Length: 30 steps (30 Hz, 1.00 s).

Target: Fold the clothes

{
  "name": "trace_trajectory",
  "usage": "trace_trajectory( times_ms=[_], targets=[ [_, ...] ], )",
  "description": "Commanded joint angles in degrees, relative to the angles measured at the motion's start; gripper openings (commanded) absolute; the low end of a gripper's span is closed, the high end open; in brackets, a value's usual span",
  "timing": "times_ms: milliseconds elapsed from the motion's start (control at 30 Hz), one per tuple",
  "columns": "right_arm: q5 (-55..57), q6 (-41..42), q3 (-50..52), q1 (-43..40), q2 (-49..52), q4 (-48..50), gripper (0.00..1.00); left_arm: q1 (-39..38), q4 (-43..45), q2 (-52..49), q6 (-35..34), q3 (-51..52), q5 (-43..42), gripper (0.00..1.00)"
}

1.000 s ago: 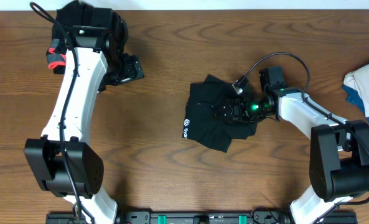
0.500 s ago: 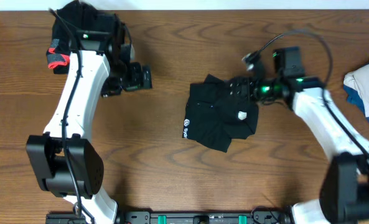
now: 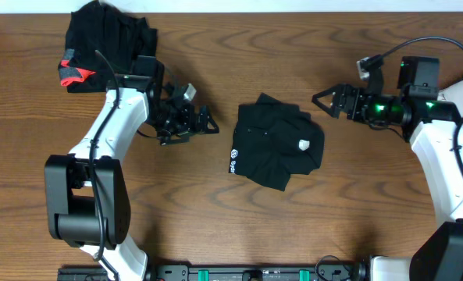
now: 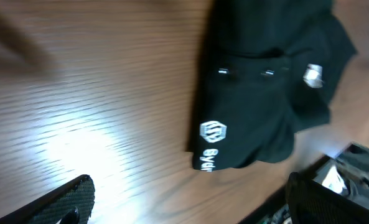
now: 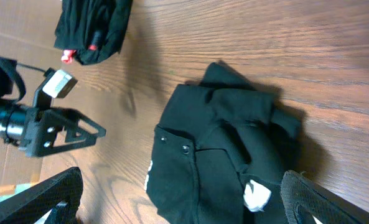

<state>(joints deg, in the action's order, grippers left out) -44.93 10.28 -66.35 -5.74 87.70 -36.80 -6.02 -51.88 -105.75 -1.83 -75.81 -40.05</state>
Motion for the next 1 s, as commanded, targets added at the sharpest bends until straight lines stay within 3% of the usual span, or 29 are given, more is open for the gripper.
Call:
trace_trajectory(
  times_ms=[0, 333, 567, 967],
  targets=[
    [-0.28, 0.31, -0.39, -1.33, -0.92, -0.24, 0.99, -2.25, 0.63, 0.39, 2.23, -0.04, -4.52, 0.98],
    [-0.31, -0.33, -0.39, -1.60, -0.92, -0.68, 0.99, -10.16, 8.00, -1.84, 1.77, -0.04, -4.20, 0.98],
    [-0.31, -1.62, -0.39, -1.75, -0.92, -1.86, 0.99, -10.29, 9.14, -2.62, 0.07, -0.04, 1.55, 0.98],
    [-0.31, -1.60, -0.39, -2.14, -0.92, -1.81, 0.99, -10.36, 13.88, -5.60, -3.41, -0.04, 0.28, 0.98]
  ],
)
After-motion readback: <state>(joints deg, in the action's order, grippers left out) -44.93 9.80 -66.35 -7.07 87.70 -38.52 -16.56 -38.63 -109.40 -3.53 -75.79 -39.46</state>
